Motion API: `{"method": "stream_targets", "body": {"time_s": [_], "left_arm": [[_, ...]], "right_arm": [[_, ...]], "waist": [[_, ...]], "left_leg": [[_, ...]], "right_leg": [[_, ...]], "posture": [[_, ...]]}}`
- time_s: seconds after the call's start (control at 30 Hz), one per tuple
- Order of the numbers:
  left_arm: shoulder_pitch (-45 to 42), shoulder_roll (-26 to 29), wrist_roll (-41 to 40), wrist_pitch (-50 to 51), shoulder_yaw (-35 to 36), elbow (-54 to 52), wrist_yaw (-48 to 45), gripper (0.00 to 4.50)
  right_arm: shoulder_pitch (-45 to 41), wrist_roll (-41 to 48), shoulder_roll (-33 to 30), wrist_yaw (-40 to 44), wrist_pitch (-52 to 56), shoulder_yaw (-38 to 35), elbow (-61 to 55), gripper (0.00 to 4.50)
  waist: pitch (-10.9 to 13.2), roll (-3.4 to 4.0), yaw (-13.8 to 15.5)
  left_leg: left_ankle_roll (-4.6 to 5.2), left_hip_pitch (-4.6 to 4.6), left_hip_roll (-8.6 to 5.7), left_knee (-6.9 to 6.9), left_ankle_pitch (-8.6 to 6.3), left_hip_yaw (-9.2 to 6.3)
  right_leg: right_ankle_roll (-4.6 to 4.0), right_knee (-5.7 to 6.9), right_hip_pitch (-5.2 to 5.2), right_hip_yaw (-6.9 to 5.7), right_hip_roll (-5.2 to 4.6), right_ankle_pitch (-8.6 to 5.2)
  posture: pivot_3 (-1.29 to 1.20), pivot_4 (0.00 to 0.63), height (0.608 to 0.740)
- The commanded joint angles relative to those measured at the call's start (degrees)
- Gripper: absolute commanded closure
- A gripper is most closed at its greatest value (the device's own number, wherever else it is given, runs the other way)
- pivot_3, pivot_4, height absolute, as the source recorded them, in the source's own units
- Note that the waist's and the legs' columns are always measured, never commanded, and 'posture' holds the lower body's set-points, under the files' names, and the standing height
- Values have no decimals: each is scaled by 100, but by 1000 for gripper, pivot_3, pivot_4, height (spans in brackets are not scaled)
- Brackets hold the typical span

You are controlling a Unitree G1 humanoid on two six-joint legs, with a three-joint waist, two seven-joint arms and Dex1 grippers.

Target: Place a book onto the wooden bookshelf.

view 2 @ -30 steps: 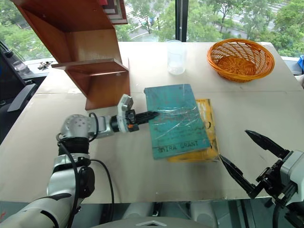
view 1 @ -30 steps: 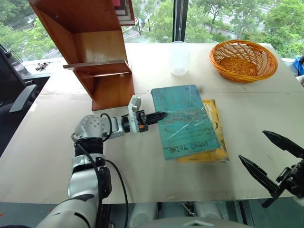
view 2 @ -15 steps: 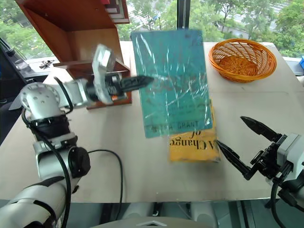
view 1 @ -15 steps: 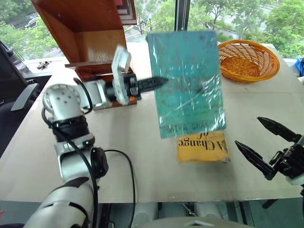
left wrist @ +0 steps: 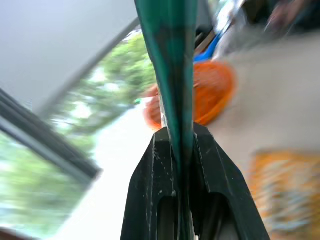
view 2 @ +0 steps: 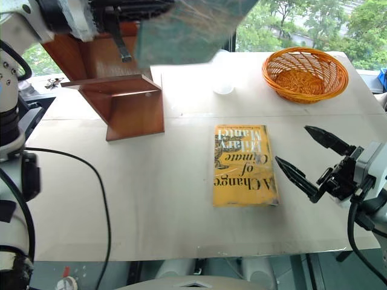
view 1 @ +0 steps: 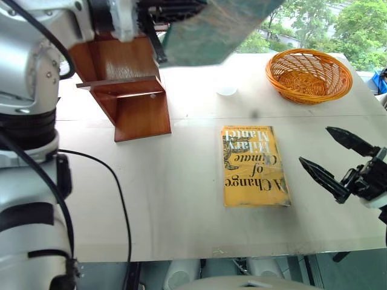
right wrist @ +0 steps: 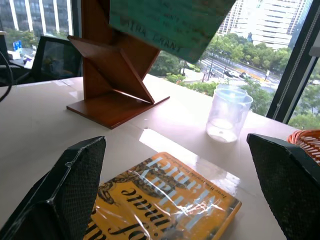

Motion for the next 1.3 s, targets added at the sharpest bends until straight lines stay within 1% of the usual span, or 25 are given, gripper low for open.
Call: {"method": "stream_targets", "body": {"time_s": [0.03, 0.1, 0.17, 0.2, 0.3, 0.33, 0.47, 0.57, 0.63, 0.73, 0.77, 0.87, 0.9, 0.93, 1.0, 1.07, 1.1, 1.17, 1.23, 1.27, 1.3], "left_arm": [[-347, 585, 1320, -1153, -271, 593, -407, 4425], [-459, 1037, 1655, -1125, -416, 738, -1095, 4425], [-559, 1261, 1954, -870, -552, 896, -1573, 4425], [-576, 1341, 2115, -812, -619, 962, -1782, 4425], [-710, 1424, 2525, -253, -806, 1042, -2441, 4425], [-728, 1453, 2656, -264, -838, 1063, -2599, 4425], [-650, 1541, 2824, 106, -798, 908, -3244, 4425], [-248, 1623, 3178, 121, -825, 896, -3177, 4425], [81, 1584, 3178, 284, -761, 748, -3169, 4425], [515, 1330, 3306, 658, -712, 546, -2893, 4425], [606, 1232, 3355, 733, -720, 515, -2814, 4425], [678, 1029, 3550, 842, -740, 595, -2647, 4425], [662, 1000, 3546, 907, -706, 622, -2673, 4070], [616, 977, 3475, 1028, -647, 595, -2780, 3666], [504, 908, 3242, 1401, -460, 486, -2947, 3157], [443, 942, 2917, 1822, -212, 247, -3177, 2173], [446, 996, 2704, 1964, -53, 92, -3317, 2173], [523, 1140, 1985, 2316, 623, -191, -3668, 2173], [692, 1178, 774, 3101, 1464, -743, -3915, 2173], [776, 1023, 162, 3719, 1908, -1112, -3957, 2173], [880, 604, -322, 4269, 2436, -1492, -3912, 2173]], "right_arm": [[-220, -16, -86, 112, -58, 4, 188, 0], [-370, -2, -135, 224, -74, 20, 325, 0], [-492, 6, -147, 265, -69, 56, 390, 0], [-566, -8, -147, 263, -69, 94, 429, 0], [-793, -92, -113, 321, -116, 223, 567, 0], [-842, -128, -96, 335, -133, 274, 592, 0], [-913, -184, -50, 308, -159, 379, 565, 0], [-1000, -56, -9, 235, -172, 314, 477, 0], [-1025, -5, -18, 234, -168, 298, 397, 0], [-1132, 52, -123, 211, -147, 220, 266, 0], [-1225, 230, -168, 175, -90, 172, 196, 0], [-1352, 552, -290, 258, -6, 114, 141, 0], [-1396, 579, -312, 257, 20, 152, 151, 0], [-1462, 643, -343, 252, 60, 179, 172, 0], [-1537, 708, -403, 315, 124, 252, 216, 0], [-1510, 682, -460, 450, 152, 280, 294, 0], [-1500, 689, -478, 501, 159, 263, 340, 0], [-1557, 735, -483, 559, 189, 282, 439, 0], [-1568, 711, -470, 652, 192, 327, 535, 0], [-1545, 680, -476, 705, 188, 335, 576, 0], [-1510, 648, -491, 736, 195, 336, 595, 0]], "waist": [[3, 1, -9], [20, -3, -76], [27, -4, -91], [30, -5, -91], [36, -9, -80], [38, -10, -66], [45, -18, -76], [47, -15, -111], [47, -14, -166], [47, -14, -235], [47, -13, -245], [45, -10, -227], [44, -11, -223], [44, -11, -222], [45, -11, -224], [47, -15, -221], [49, -17, -215], [57, -30, -208], [57, -31, -218], [58, -30, -216], [59, -24, -205]], "left_leg": [[1, -3, 2, 1, 0, -1], [5, -3, 3, 1, -2, 2], [14, -4, 4, 0, -7, 18], [35, -7, 4, 1, -19, 18], [40, -12, 6, 7, -22, 14], [41, -12, 6, 7, -23, 14], [42, -19, 6, 16, -23, 5], [41, -16, 6, 16, -23, 8], [41, -7, 7, 14, -23, 12], [43, -1, 13, 15, -24, 10], [44, 3, 13, 15, -24, 13], [44, 8, 15, 16, -24, 18], [44, 8, 15, 19, -24, 14], [44, 9, 15, 21, -24, 9], [44, 6, 15, 23, -24, 8], [45, -4, 15, 32, -25, 7], [45, -5, 15, 32, -25, 7], [45, -17, 12, 37, -25, 5], [30, -31, 13, 44, -17, 6], [30, -33, 15, 44, -17, 7], [30, -34, 15, 46, -18, 6]], "right_leg": [[0, 1, -1, -2, 7, 0], [1, 4, -3, 0, 14, -1], [2, 5, -10, -4, 24, -1], [5, 7, -12, -7, 25, -3], [9, 8, -13, -13, 29, -5], [9, 8, -13, -12, 28, -6], [13, 10, -13, -21, 27, -8], [13, 12, -13, -15, 27, -8], [13, 21, -13, -4, 28, -8], [11, 28, -12, -2, 34, -7], [11, 34, -12, 2, 35, -7], [11, 38, -10, 10, 40, -6], [11, 38, -8, 5, 40, -6], [11, 38, -4, 1, 40, -6], [11, 38, -5, -1, 41, -6], [11, 36, -7, -4, 41, -6], [11, 35, -7, -4, 41, -6], [12, 24, -8, -8, 35, -6], [13, 21, -22, -8, 32, -6], [13, 18, -22, -8, 28, -7], [15, 17, -22, -9, 24, -8]], "posture": [[0, 150, 740], [0, 150, 740], [0, 150, 740], [0, 150, 740], [0, 150, 740], [0, 150, 740], [0, 150, 740], [0, 150, 740], [0, 150, 740], [0, 150, 740], [0, 150, 740], [0, 150, 740], [0, 150, 740], [0, 150, 740], [0, 150, 740], [0, 150, 740], [0, 150, 740], [0, 150, 740], [0, 150, 740], [0, 150, 740], [0, 150, 740]]}}
